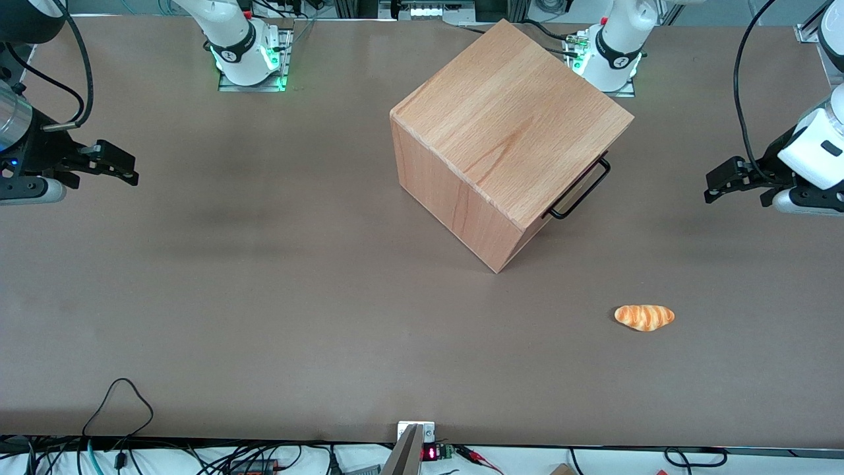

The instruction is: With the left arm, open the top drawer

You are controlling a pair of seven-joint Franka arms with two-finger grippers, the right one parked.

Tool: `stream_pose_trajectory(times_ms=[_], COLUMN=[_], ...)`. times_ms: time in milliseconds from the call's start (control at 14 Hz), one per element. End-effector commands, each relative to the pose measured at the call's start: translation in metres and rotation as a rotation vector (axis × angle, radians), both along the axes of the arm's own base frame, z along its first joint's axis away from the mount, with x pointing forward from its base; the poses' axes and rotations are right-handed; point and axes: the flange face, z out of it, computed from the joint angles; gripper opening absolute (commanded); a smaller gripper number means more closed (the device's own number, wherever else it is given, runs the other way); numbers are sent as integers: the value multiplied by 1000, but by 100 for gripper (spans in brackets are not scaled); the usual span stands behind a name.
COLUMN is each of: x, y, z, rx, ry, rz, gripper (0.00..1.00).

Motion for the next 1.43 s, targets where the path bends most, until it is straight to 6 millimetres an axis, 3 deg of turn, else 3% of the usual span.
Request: stream_pose_trajectory(times_ms=[0, 214, 500, 857, 1071, 1357], x=[-1, -2, -8, -20, -20, -24], y=[-1, -13, -47, -97, -104, -120], z=[-3, -21, -58, -95, -122, -134], rx=[-2, -8, -10, -82, -125, -168], ry=[15, 52, 116, 156, 137, 148], rz=[-19, -60, -334, -439, -491, -552], gripper=[100, 100, 100, 100, 100, 100])
